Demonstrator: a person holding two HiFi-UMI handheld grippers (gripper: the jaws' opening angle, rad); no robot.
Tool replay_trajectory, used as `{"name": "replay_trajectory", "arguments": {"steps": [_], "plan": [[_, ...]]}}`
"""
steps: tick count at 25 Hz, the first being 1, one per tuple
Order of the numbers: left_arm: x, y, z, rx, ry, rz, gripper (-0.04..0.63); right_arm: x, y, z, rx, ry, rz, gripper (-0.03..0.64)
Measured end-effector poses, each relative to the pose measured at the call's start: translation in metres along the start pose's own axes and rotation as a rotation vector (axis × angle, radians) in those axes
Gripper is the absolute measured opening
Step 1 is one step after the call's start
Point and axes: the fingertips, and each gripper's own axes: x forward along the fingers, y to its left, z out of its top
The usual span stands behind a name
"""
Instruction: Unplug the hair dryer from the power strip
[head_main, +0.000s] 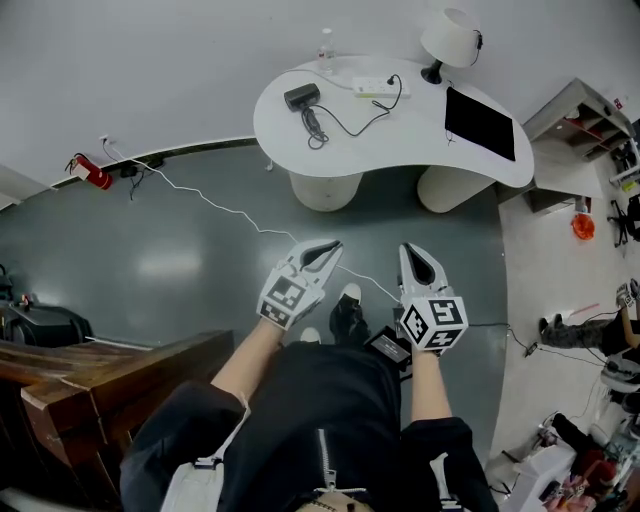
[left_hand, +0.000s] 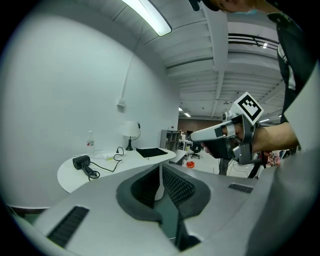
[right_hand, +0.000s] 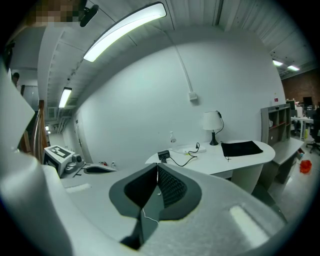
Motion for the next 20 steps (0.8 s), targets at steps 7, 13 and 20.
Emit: {"name": "replay_trajectory", "arguments": {"steps": [7,13,20], "plan": [[0.043,0.018,0.019,0.002,0.013,0.036,0.026,0.031,-0.041,0.026,-0.003,-0.001,0.040,0.005],[0.078,0.030,0.028,0.003,0.030,0.062,0.026,0.055,-0.079,0.040,0.005,0.002,0.064,0.005],[0.115,0.043,0.037,0.009,0.037,0.098,0.026,0.078,-0.115,0.050,0.007,0.005,0.097,0.005]]}}
